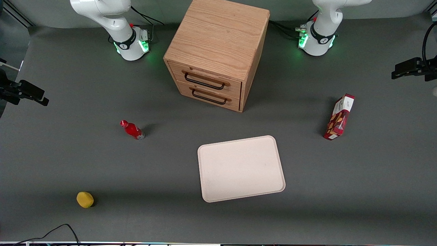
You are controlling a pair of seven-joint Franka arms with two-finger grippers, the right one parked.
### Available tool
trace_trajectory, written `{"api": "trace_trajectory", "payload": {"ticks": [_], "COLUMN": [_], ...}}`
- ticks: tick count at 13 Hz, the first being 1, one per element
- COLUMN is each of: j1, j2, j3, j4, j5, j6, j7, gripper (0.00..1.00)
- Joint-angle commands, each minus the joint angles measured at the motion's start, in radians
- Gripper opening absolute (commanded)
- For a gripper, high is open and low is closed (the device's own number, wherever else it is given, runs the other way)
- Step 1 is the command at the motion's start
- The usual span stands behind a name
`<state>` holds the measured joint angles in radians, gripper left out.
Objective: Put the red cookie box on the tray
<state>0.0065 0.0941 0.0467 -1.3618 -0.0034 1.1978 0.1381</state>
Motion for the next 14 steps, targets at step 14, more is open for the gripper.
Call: {"api": "trace_trajectory", "payload": {"ticks": [14], "j1": [0.0], "j2": [-0.123], "j3": [0.018], "j4": [-0.831], "j5": [0.056], "j6": [0.731], "j7": [0.262], "gripper": [1.0]}}
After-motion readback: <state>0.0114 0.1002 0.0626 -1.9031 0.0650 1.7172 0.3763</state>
